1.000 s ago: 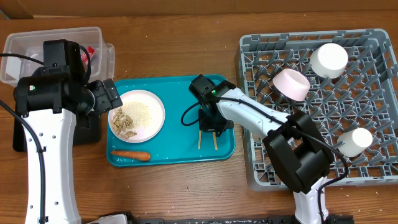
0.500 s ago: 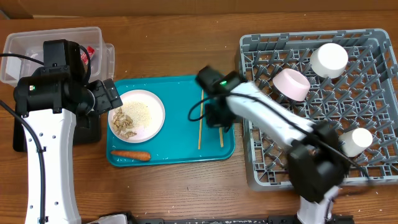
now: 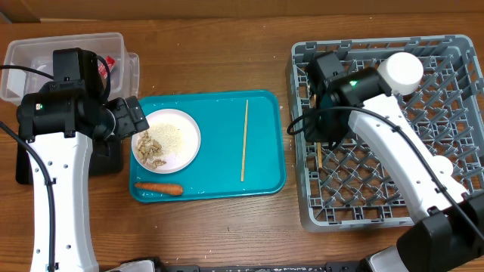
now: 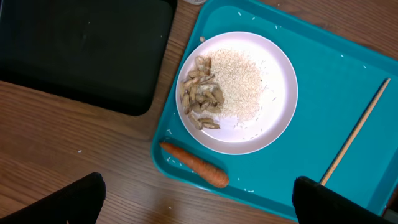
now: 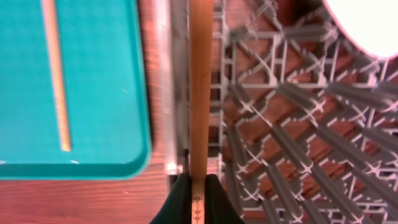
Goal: Sort waste into correct bins and load items into the dishwasher
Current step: 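Carry the chopstick to the rack's left edge and release it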
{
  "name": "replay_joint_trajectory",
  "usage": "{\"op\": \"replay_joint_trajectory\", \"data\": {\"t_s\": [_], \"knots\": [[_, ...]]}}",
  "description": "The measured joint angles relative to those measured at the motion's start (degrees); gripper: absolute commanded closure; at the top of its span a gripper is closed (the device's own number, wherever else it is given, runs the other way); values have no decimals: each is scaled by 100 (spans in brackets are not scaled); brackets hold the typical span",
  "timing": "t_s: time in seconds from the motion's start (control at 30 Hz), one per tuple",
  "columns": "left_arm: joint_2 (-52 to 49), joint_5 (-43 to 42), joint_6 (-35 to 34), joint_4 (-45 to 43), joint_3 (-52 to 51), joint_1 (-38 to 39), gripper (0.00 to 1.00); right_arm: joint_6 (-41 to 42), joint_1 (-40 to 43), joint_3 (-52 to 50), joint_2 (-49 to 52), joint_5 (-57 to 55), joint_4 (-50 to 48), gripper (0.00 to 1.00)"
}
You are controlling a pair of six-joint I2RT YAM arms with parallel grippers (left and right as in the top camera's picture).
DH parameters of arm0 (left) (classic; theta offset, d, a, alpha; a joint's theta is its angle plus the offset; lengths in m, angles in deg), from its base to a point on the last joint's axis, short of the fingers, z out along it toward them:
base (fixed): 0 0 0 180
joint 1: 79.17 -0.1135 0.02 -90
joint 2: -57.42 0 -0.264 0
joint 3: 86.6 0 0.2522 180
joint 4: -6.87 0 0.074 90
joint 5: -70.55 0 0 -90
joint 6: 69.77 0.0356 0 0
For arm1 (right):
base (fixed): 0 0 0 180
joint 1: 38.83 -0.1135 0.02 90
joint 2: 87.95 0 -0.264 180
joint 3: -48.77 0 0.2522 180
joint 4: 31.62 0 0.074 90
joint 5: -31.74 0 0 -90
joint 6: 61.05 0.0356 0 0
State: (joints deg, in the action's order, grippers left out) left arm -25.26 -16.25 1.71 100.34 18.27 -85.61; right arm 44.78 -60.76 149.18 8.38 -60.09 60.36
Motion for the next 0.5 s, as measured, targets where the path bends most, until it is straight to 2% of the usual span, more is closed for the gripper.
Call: {"op": "replay_joint_trajectory", "data": {"t_s": [0.13,0.23,0.43,0.5], "knots": [[0,0,0,4,0,0,2,-101,11,-605,20,4,-321,96],[0,0,0,4,0,0,2,-149,9,-861,59,4,-507,92],[0,2,0,4,0,0,2,-192,9,-942,72,4,-678,64],[0,0,0,4,0,0,2,-223,9,-940,72,2,-662,59]]}}
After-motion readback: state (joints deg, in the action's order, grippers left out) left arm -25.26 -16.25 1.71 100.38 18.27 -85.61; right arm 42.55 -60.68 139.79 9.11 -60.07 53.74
